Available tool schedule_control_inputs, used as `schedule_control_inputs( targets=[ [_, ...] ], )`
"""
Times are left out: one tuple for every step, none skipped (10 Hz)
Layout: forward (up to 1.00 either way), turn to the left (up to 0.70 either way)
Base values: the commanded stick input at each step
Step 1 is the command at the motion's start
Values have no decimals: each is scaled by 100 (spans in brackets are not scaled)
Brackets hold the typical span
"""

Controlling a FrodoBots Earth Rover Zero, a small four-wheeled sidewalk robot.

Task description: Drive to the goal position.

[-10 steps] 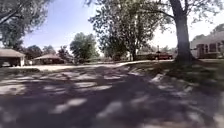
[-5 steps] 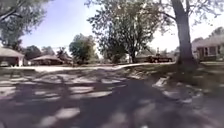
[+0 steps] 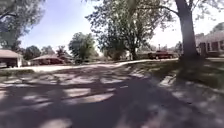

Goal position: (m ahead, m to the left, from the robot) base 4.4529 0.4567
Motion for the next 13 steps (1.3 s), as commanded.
schedule_control_inputs(
  targets=[
    [70,0],
    [70,0],
    [70,0],
    [70,0],
    [70,0],
    [70,0],
    [70,0],
    [70,0],
    [70,0],
    [70,0],
    [70,0],
    [70,35],
    [70,33]
  ],
)
